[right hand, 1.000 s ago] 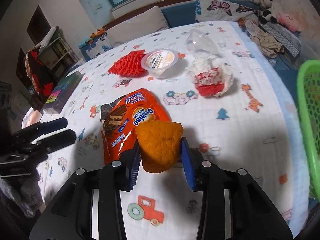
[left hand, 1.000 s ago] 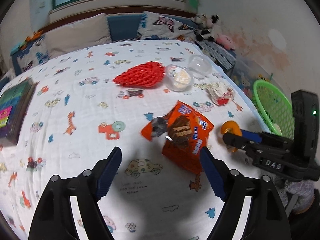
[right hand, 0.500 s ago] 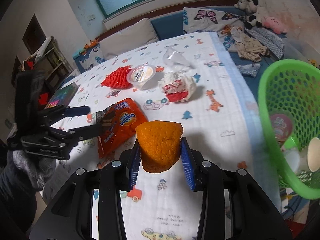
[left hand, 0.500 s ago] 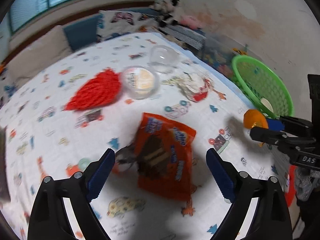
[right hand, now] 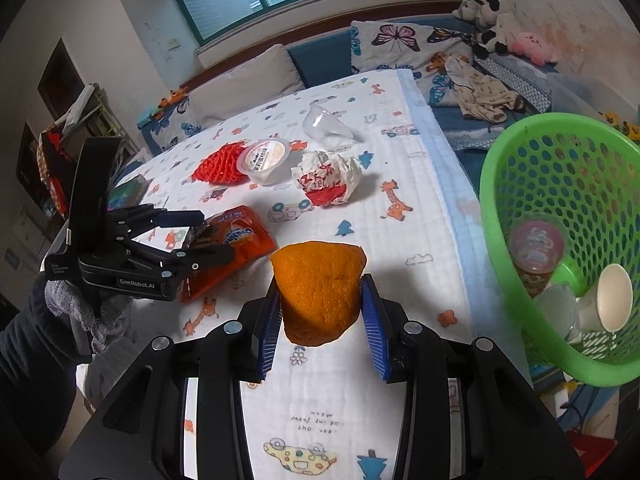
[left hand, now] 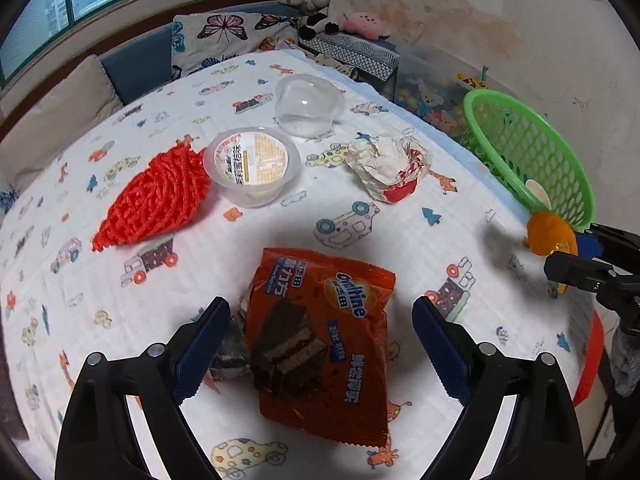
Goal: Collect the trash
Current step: 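Grasp the orange sponge piece with the right tool while the left tool grasps the Ovaltine wrapper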
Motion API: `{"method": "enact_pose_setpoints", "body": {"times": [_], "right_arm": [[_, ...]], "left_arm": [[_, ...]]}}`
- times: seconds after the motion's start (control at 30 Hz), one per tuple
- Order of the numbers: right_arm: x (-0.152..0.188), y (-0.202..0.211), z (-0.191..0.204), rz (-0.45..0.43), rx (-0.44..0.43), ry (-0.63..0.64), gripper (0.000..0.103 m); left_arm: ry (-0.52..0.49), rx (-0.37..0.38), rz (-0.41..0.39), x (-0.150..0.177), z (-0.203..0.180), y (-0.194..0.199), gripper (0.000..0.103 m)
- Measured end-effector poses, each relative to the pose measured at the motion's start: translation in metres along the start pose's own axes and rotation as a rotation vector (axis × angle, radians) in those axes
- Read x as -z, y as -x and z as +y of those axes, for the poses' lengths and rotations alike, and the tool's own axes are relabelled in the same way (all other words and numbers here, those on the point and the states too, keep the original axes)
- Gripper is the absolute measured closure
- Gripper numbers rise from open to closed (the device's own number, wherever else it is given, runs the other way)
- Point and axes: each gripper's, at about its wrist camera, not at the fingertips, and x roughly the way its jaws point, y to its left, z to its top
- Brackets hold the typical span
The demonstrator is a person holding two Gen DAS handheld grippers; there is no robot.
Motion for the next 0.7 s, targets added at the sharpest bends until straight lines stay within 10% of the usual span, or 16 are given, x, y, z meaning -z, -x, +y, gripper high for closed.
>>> {"method": "enact_pose_setpoints", "body": {"times": [0.4,0.7], "right_arm": [[0.0,0.001,0.002,-0.002,-0.001,-0.002,0.064],[-0.001,0.004,-0.006,-0.012,0.014,-0.022,0.064]], "left_arm": [[-0.03,-0.014,0.028,0.003,0.003,-0.014,0.014],[-0.03,-0.052,0.013,0.01,0.002,-0.01,0.039]]}}
